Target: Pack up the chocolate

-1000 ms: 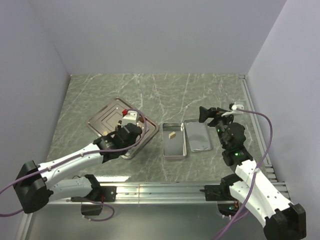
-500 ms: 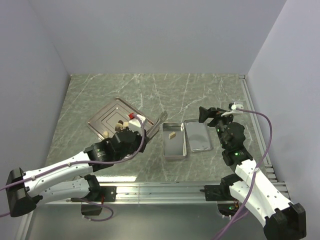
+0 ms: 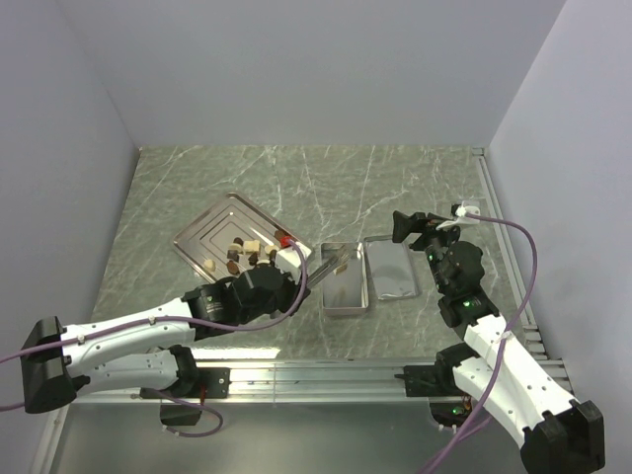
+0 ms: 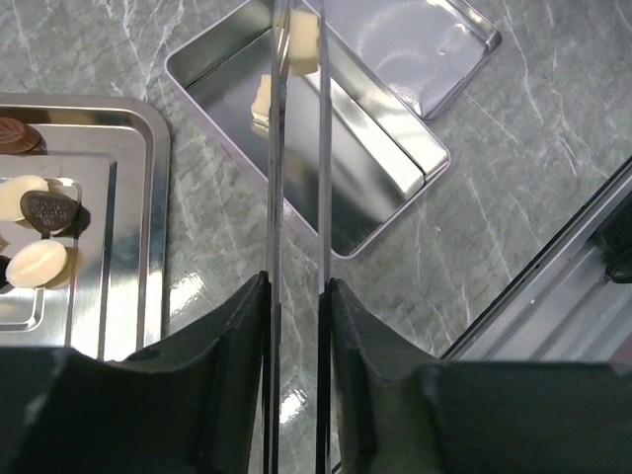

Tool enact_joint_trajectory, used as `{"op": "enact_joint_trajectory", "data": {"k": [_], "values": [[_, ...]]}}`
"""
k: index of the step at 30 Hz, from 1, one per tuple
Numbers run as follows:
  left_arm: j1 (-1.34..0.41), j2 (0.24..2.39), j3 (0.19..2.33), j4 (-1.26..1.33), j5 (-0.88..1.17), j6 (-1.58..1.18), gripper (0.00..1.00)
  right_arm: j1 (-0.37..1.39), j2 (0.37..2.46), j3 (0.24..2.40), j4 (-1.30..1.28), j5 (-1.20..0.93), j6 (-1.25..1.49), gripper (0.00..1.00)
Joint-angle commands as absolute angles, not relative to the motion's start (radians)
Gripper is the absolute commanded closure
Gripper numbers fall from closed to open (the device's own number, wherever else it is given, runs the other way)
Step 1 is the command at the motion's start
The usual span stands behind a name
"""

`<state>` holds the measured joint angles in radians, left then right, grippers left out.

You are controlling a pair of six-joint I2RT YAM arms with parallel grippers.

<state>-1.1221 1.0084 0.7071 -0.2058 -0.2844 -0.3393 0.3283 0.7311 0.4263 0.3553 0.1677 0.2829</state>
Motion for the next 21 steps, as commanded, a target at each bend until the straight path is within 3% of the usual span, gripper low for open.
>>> {"op": "enact_joint_trajectory", "data": {"k": [1,6,21], "values": [[-1.131,0.985,0.730,-0.163,-0.281,-0.330,0.64,0.325,0.738,0.479,0.374,0.163,0.272,0.02],[-1.132,0.977,0.729,-0.164,-0.282,-0.334,0.59,0.325,0.742,0.482,0.373,0.161,0.272,0.02],[-1.128,0.960,0.730,-0.230,-0.455,-0.408,0.63,0.327,0.753,0.488,0.370,0.153,0.270,0.02]]}}
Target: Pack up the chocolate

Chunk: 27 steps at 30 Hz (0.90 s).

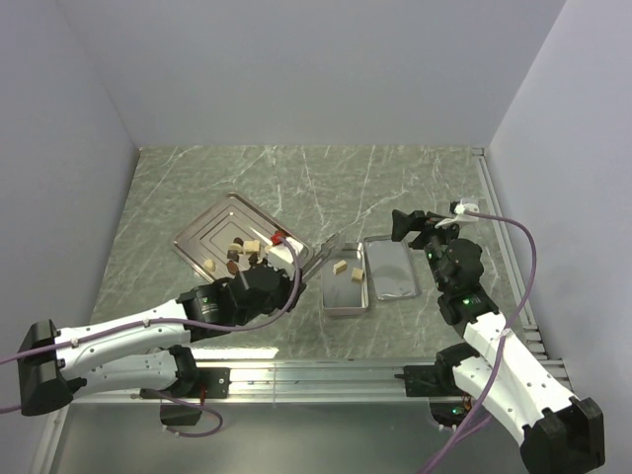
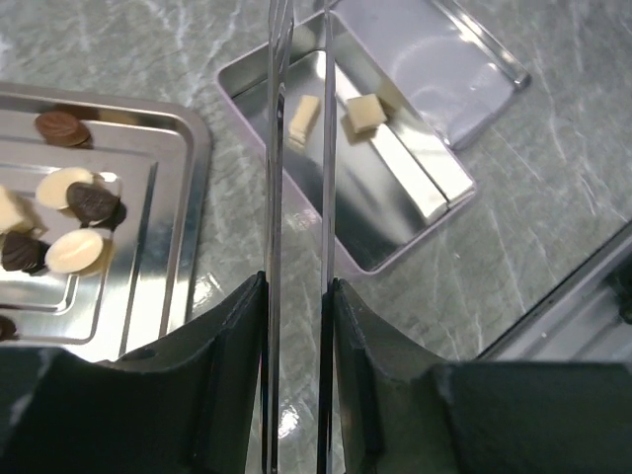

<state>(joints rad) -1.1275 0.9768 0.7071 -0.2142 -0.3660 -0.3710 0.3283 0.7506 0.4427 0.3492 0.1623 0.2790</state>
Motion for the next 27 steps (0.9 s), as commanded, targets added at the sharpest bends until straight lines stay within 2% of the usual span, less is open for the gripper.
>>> {"op": "enact_joint_trajectory", "data": {"k": [1,13,27], "values": [[-1.123,0.963,0.732,-0.238,-0.466,-0.422,0.63,0.327,0.755,0.489,0.368,0.153,0.270,0.02],[-0.963,1.000,0.741,-0.379,-0.604,-0.546,0.61,0.325,0.772,0.499,0.364,0.147,0.267,0.02],[-0.951,1.071,0.775,-0.489,-0.664,-0.627,0.59,0.327,0.782,0.506,0.359,0.143,0.264,0.02]]}}
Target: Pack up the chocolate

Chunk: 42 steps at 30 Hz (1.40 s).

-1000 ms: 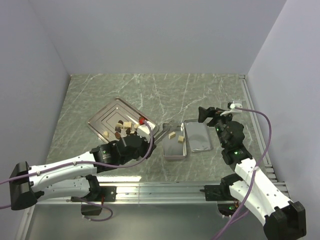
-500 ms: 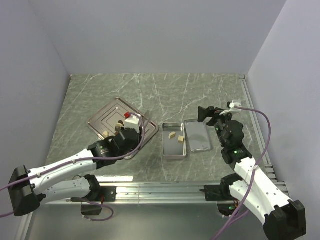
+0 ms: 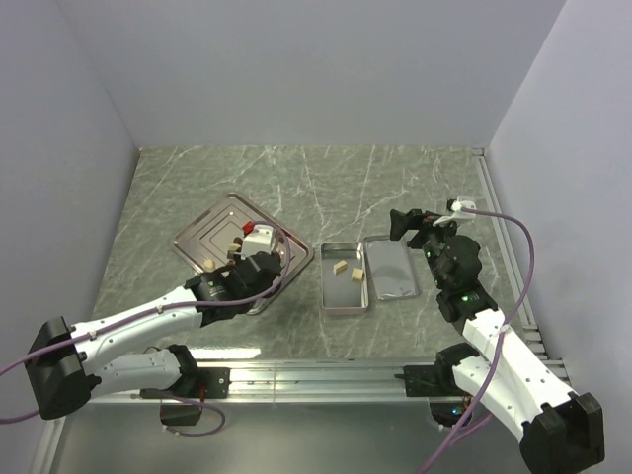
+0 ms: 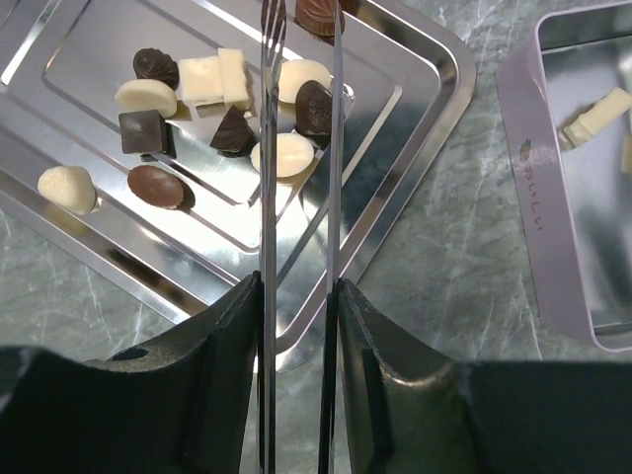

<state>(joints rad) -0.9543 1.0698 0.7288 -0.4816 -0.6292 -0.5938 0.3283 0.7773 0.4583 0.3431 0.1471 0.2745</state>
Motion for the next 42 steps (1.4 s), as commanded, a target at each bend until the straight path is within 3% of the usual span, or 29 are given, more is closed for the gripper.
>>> {"op": "enact_joint_trajectory", "data": {"k": [1,42], "values": [[-0.951,1.074,0.775,-0.494,-0.661,-0.632,0.59,0.327,0.784,0.506,0.359,0.143,0.264,0.02],[-1.052,1.157,0.787,-0.587,-0.634,-0.755,0.59,0.327,0.795,0.518,0.341,0.129,0.261,0.02]]}}
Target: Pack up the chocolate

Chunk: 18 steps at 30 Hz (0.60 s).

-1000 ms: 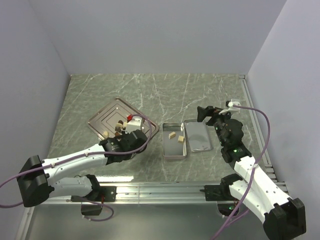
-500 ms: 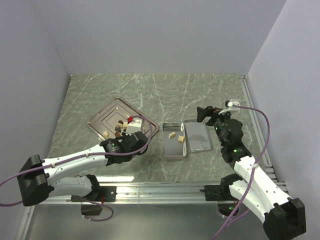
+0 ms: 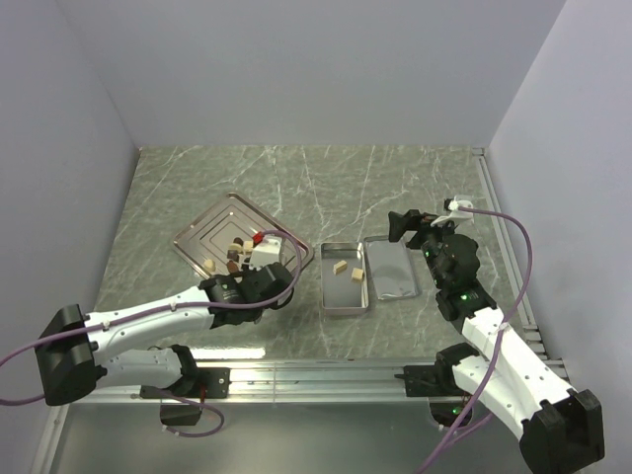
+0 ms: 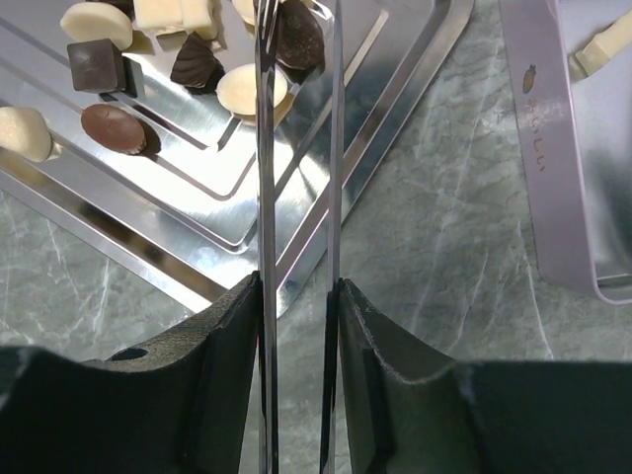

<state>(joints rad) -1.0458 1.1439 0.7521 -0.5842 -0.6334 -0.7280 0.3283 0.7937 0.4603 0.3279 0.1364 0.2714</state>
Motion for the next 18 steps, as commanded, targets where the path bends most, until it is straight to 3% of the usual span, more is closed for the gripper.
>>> {"op": "enact_joint_trajectory", "data": {"k": [1,18], "values": [[-1.052,1.161,0.790,-0.592,-0.635,-0.756,0.59,0.325,0.795,0.518,0.341,0.129,0.261,0.02],[-1.049,1.209,0.802,-0.600,-0.632,-0.755,0.59,0.327,0.798,0.523,0.334,0.124,0.261,0.02]]}}
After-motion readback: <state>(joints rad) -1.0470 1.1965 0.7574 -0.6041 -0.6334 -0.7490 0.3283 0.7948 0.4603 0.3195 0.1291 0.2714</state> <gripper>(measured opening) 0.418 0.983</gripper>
